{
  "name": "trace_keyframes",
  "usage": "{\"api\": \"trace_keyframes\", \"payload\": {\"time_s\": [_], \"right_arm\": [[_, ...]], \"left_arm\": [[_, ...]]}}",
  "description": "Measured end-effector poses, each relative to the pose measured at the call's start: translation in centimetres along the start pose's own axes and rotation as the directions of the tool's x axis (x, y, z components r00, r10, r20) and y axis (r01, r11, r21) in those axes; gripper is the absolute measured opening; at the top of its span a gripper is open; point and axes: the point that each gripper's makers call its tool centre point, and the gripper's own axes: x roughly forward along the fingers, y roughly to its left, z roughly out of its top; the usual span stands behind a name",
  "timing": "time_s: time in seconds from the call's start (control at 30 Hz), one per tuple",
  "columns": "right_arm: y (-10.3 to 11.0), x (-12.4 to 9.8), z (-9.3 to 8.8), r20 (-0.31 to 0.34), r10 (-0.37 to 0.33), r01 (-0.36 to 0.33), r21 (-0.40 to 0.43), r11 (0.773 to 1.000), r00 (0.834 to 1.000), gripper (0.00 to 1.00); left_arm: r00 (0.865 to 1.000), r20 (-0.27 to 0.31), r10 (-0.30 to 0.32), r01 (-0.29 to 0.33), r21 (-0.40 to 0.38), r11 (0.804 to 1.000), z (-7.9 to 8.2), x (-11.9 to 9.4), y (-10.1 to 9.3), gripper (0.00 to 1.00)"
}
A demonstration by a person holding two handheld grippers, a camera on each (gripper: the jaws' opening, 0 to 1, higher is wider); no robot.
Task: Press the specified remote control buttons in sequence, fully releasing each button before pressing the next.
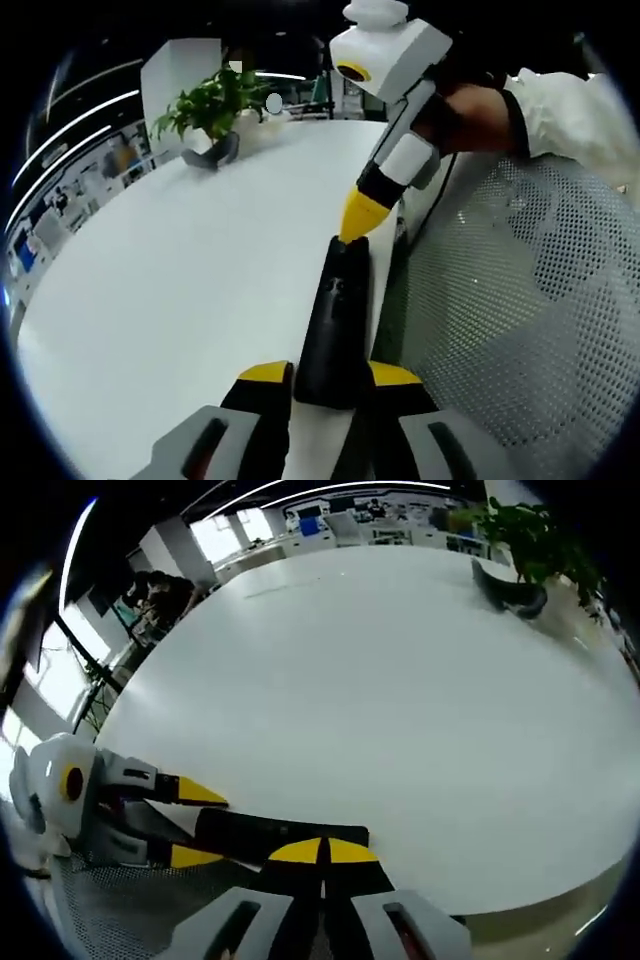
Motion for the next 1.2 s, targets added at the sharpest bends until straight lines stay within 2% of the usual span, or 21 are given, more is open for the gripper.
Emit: {"api": "trace_keyframes", "payload": {"time_s": [0.13, 0.2, 0.23, 0.4, 0.53, 0.7, 0.83, 1.0, 1.1, 1.2], "right_arm": [[-0.34, 0.13, -0.18, -0.009, -0.006, 0.007, 0.019, 1.0, 1.0, 0.0], [-1.04, 0.24, -0.79, -0.036, -0.039, 0.04, 0.025, 0.999, 0.999, 0.0], [-0.66, 0.16, -0.15, 0.001, -0.016, 0.015, 0.049, 0.999, 1.0, 0.0], [-0.71, 0.21, -0.34, -0.003, -0.009, 0.009, 0.083, 0.997, 1.0, 0.0], [-0.52, 0.27, -0.33, -0.014, -0.032, 0.032, 0.023, 0.999, 0.999, 0.0], [-0.51, 0.38, -0.31, -0.02, -0.07, 0.068, -0.114, 0.991, 0.997, 0.0], [-0.37, 0.41, -0.4, -0.023, -0.1, 0.093, -0.209, 0.974, 0.995, 0.0], [-0.43, 0.52, -0.47, -0.042, -0.153, 0.13, -0.346, 0.929, 0.987, 0.0], [-0.34, 0.65, -0.53, -0.043, -0.165, 0.138, -0.361, 0.922, 0.985, 0.0], [-0.61, 0.53, -0.5, -0.035, -0.158, 0.136, -0.348, 0.928, 0.987, 0.0]], "left_arm": [[1.0, 0.002, 0.001, -0.001, 0.003, 1.0, 0.03, 0.06, -0.05, 0.27], [1.0, 0.001, 0.001, -0.001, 0.003, 1.0, 0.05, 0.07, -0.01, 0.27], [1.0, 0.001, 0.001, -0.001, 0.005, 1.0, 0.04, 0.05, -0.03, 0.27], [1.0, 0.004, 0.003, -0.003, 0.005, 1.0, 0.08, 0.08, -0.08, 0.27], [1.0, 0.004, -0.001, 0.001, 0.008, 1.0, 0.12, 0.09, -0.15, 0.27], [1.0, 0.006, -0.004, 0.004, 0.014, 1.0, 0.13, 0.12, -0.22, 0.27], [1.0, 0.009, -0.008, 0.008, 0.018, 1.0, 0.16, 0.13, -0.29, 0.26], [1.0, 0.01, -0.015, 0.015, 0.024, 1.0, 0.18, 0.15, -0.38, 0.26], [1.0, 0.008, -0.023, 0.023, 0.038, 0.999, 0.14, 0.11, -0.47, 0.25], [1.0, 0.011, -0.02, 0.02, 0.034, 0.999, 0.13, 0.1, -0.52, 0.25]]}}
